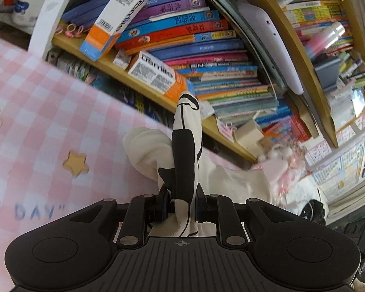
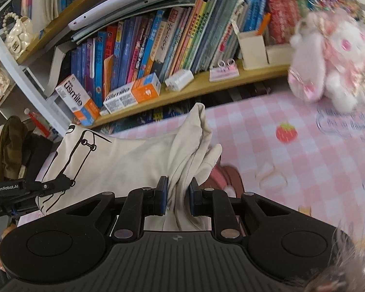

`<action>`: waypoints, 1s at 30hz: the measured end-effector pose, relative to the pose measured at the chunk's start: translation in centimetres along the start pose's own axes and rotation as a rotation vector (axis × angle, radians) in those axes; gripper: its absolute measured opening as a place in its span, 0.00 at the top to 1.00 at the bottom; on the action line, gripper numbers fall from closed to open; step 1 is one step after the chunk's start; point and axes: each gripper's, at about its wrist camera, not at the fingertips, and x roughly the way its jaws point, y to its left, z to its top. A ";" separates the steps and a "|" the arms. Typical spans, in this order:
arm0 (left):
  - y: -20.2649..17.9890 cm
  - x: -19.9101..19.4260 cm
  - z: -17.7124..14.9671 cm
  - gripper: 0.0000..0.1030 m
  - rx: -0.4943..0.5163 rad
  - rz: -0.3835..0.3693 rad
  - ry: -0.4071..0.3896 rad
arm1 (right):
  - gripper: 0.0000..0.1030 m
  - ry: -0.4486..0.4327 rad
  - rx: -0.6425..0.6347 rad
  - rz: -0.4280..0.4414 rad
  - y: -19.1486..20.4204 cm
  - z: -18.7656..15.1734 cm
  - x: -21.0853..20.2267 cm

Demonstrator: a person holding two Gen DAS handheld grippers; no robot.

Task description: Fold clothes

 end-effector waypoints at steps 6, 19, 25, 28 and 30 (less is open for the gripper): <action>-0.1 2.8 2.5 0.83 0.014 0.005 -0.023 | 0.85 -0.023 -0.031 0.011 -1.0 3.2 2.7; 3.8 6.6 4.3 0.82 -0.044 0.031 -0.045 | 0.85 -0.109 -0.031 0.109 -3.3 5.7 7.9; 6.6 8.4 3.0 0.66 -0.114 0.086 0.013 | 0.78 -0.011 0.161 0.084 -6.7 3.8 11.9; 6.8 8.1 3.3 0.61 -0.118 0.090 0.019 | 0.73 -0.014 0.252 0.114 -8.0 3.2 12.2; 6.4 7.4 3.4 0.47 -0.093 0.125 0.005 | 0.62 -0.010 0.233 0.093 -7.8 3.4 12.0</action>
